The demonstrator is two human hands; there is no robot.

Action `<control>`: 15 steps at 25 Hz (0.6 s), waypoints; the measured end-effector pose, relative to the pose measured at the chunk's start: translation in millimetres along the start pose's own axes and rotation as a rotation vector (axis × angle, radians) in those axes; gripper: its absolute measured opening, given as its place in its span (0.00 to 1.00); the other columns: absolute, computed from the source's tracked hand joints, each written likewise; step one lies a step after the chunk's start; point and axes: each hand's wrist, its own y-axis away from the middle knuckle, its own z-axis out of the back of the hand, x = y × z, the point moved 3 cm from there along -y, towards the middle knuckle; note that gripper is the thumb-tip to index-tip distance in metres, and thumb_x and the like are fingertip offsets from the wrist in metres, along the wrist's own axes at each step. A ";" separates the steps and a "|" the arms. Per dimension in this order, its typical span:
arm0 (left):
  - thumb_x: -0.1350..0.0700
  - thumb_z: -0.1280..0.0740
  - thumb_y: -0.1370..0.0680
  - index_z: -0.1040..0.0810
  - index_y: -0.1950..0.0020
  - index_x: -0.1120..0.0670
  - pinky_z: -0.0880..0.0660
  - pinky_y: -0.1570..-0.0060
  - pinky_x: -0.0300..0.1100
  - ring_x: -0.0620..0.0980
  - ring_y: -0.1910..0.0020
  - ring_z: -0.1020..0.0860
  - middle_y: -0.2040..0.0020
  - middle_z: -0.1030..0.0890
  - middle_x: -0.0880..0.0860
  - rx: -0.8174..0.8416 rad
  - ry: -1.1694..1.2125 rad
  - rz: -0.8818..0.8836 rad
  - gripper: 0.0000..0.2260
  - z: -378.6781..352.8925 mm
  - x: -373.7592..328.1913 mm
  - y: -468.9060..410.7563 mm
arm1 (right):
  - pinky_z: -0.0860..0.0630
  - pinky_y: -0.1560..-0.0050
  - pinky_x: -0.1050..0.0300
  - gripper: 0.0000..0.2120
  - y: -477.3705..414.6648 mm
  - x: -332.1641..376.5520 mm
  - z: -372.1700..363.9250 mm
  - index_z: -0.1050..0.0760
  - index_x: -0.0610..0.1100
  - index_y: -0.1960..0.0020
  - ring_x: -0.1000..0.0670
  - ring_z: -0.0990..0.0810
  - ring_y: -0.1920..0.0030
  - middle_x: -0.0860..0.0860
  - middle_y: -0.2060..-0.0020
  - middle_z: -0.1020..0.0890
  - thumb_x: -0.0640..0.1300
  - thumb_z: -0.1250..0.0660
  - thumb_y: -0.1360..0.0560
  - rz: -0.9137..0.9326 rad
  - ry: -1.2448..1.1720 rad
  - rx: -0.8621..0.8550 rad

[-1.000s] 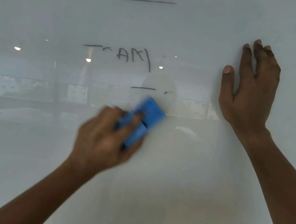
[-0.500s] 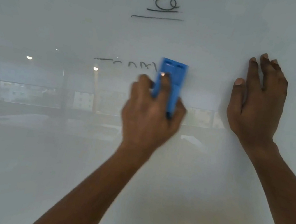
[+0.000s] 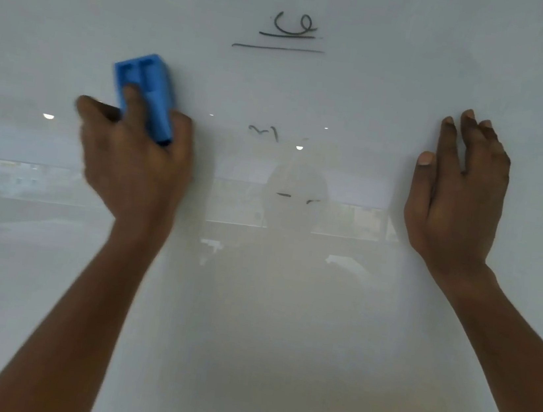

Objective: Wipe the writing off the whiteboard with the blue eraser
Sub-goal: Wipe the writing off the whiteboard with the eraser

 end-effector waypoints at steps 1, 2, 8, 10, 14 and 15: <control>0.41 0.36 0.21 0.23 0.24 0.55 0.25 0.56 0.54 0.65 0.45 0.21 0.38 0.24 0.65 0.017 0.022 -0.088 0.29 -4.4 -18.6 21.1 | 0.41 0.19 0.40 0.25 0.5 0.3 -0.3 0.33 0.38 0.21 0.38 0.37 0.19 0.39 0.22 0.32 0.50 0.50 0.12 0.000 0.004 0.001; 0.43 0.34 0.22 0.21 0.26 0.56 0.24 0.61 0.54 0.66 0.47 0.20 0.41 0.23 0.66 0.035 0.062 -0.213 0.28 -7.7 -39.9 46.6 | 0.41 0.19 0.40 0.25 0.8 0.1 -0.6 0.33 0.38 0.21 0.38 0.37 0.19 0.39 0.22 0.32 0.50 0.50 0.12 0.001 0.006 0.000; 0.45 0.28 0.23 0.16 0.32 0.59 0.25 0.72 0.42 0.56 0.59 0.21 0.50 0.20 0.60 0.211 0.284 -0.881 0.24 -10.7 -109.0 150.2 | 0.39 0.20 0.40 0.23 0.0 -7.2 -0.5 0.34 0.38 0.21 0.38 0.36 0.20 0.39 0.22 0.32 0.46 0.50 0.12 0.038 -0.028 -0.002; 0.44 0.30 0.23 0.15 0.32 0.57 0.25 0.73 0.43 0.59 0.59 0.19 0.49 0.19 0.61 0.149 0.262 -0.813 0.25 -11.5 -93.2 127.0 | 0.39 0.21 0.39 0.23 -0.5 -8.0 0.1 0.34 0.38 0.21 0.38 0.36 0.20 0.39 0.22 0.31 0.46 0.49 0.12 0.043 -0.037 -0.010; 0.40 0.33 0.21 0.20 0.26 0.53 0.21 0.63 0.58 0.66 0.54 0.18 0.41 0.21 0.64 0.017 0.044 -0.374 0.27 -1.7 -15.0 25.4 | 0.39 0.21 0.39 0.23 -1.6 -6.7 -0.2 0.33 0.38 0.21 0.38 0.36 0.20 0.39 0.22 0.31 0.46 0.49 0.12 0.036 -0.045 -0.010; 0.38 0.35 0.20 0.22 0.24 0.52 0.22 0.57 0.59 0.67 0.49 0.19 0.38 0.23 0.64 0.045 -0.002 -0.251 0.28 2.7 6.6 -2.5 | 0.39 0.21 0.39 0.23 -1.3 -6.2 -0.5 0.33 0.38 0.21 0.38 0.36 0.20 0.39 0.22 0.31 0.46 0.49 0.12 0.031 -0.040 -0.011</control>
